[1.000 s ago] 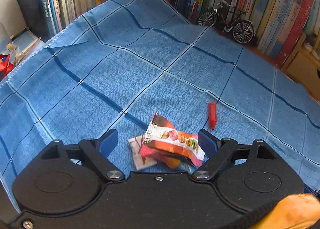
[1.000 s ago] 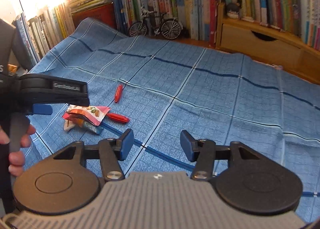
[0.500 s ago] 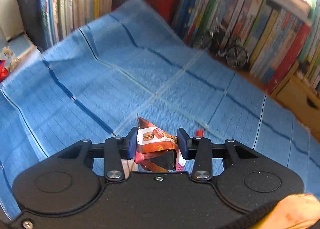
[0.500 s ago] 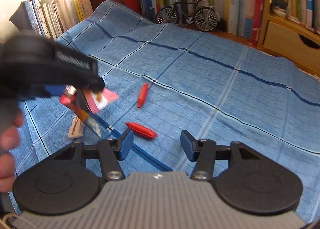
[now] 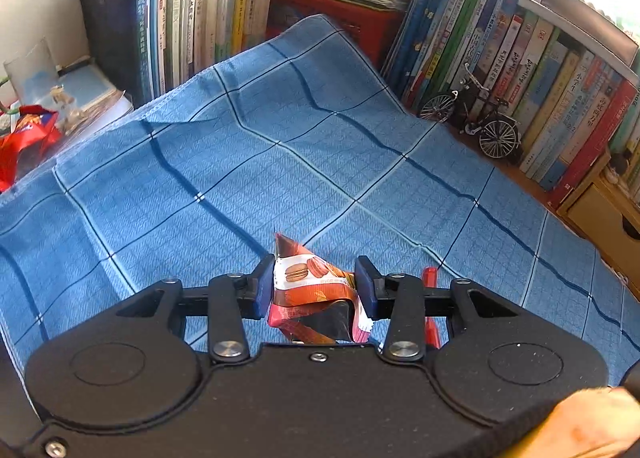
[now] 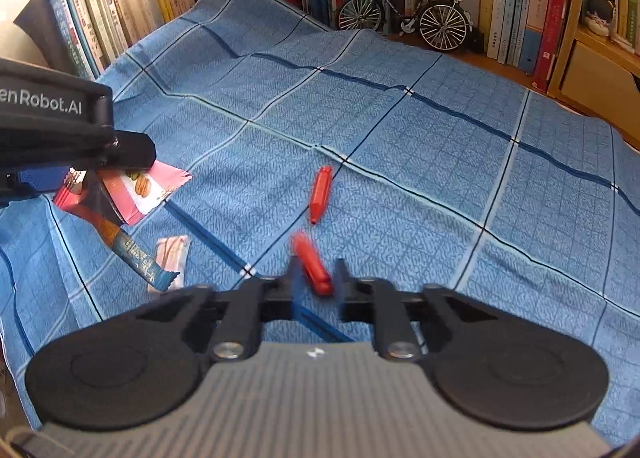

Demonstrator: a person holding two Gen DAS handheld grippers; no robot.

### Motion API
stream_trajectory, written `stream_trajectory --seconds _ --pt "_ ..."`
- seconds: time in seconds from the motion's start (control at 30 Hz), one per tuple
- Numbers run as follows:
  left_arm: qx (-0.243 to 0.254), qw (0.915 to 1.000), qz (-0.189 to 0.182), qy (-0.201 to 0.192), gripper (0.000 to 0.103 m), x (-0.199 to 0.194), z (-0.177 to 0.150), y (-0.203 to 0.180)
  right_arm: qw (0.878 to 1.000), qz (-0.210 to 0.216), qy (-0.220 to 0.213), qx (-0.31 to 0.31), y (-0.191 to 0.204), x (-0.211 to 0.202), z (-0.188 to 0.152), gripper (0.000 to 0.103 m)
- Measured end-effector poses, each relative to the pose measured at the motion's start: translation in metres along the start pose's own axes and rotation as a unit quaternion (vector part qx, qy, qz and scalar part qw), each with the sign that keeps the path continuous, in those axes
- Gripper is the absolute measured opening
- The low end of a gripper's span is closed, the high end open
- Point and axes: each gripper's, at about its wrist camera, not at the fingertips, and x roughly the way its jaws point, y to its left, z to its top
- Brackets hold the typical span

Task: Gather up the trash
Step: 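Grasp the red-white wrapper with the left tool while the right tool reaches a red stick, then grasp the red stick with the right tool, holding the wrapper in the left tool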

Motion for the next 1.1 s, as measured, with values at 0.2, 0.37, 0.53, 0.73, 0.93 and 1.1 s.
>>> stream_trajectory --seconds 0.2,0.37,0.53,0.73,0.93,1.1 --pt "0.004 1.0000 -0.005 0.000 0.040 -0.010 -0.008 -0.001 1.000 -0.012 -0.006 0.011 -0.005 -0.013 -0.008 0.016" --pt "0.004 1.0000 -0.003 0.001 0.040 -0.014 -0.014 0.001 0.993 -0.106 -0.005 0.058 -0.019 -0.016 -0.011 0.034" --pt "-0.008 1.0000 0.004 0.001 0.041 -0.016 -0.015 0.009 0.991 -0.081 -0.029 0.104 -0.031 -0.028 -0.017 0.033" --pt "-0.012 0.9999 0.009 0.002 0.041 -0.016 -0.014 0.013 0.999 -0.041 -0.016 0.028 -0.009 -0.013 -0.012 0.046" --pt "-0.018 0.9998 0.008 0.006 0.041 -0.013 -0.015 0.012 0.984 -0.156 -0.006 0.083 -0.030 -0.006 -0.004 0.057" --pt "-0.016 0.9998 0.008 0.009 0.041 -0.009 -0.017 0.011 0.984 -0.144 -0.034 0.103 -0.041 -0.015 -0.016 0.058"
